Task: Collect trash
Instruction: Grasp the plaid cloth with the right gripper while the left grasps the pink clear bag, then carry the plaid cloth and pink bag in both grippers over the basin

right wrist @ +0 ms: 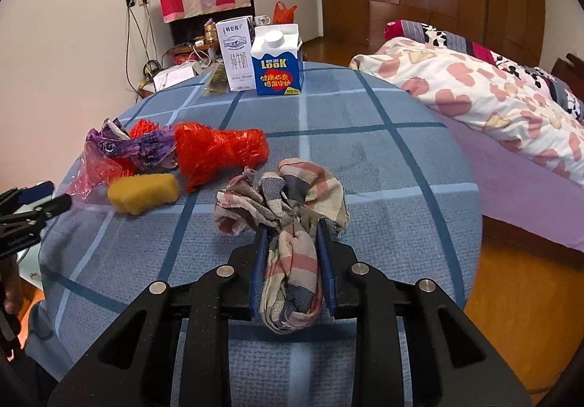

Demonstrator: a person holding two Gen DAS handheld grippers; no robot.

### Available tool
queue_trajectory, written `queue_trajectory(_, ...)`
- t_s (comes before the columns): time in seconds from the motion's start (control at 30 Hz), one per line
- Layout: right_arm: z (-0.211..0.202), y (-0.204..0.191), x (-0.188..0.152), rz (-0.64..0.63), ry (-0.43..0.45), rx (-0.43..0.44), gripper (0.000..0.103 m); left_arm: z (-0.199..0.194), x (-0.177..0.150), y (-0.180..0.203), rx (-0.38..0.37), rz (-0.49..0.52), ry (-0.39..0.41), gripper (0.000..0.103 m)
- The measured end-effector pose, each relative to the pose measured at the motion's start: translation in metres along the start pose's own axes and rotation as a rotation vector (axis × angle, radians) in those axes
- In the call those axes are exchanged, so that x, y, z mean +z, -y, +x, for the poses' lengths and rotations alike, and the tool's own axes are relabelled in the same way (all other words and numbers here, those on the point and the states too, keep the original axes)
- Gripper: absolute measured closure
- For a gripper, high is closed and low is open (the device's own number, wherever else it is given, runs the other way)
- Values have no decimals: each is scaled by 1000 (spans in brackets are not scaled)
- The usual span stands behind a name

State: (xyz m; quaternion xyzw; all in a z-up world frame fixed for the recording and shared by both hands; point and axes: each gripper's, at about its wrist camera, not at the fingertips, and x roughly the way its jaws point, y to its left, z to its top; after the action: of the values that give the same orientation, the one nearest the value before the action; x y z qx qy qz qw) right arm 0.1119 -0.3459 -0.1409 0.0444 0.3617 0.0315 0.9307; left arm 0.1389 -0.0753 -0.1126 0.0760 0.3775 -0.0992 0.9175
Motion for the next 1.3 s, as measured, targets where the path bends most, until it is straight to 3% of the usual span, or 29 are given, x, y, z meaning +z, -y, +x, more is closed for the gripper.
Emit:
queue_trajectory(0.03,0,-1,-1,0,4,5,76,3,1,2,-1,4,-6,43)
queue_trajectory(0.07,-1,-2,-2,-2,7,9,76,5,1,3,-8,8,-13,62)
queue_trajectory(0.1,-2,-4,-2,-4,12,16,76,8,2,4,-20,12,-23,69)
queue_trajectory(0.17,-5,-8,-2,-8,24,26,76,9,2,4,-34,22,-34,93)
queue_trajectory(0.43,-29,-33,4,-43,96,62,76,-27,-3,-5,-46,51,13,97)
queue_trajectory(0.67,-42,-70,13,-102,148,115,76,-61,-14,-31,-12,43,50,97)
queue_trajectory(1.3,-31,-167,24,-233,163,264,76,-90,-41,-100,99,-43,43,97)
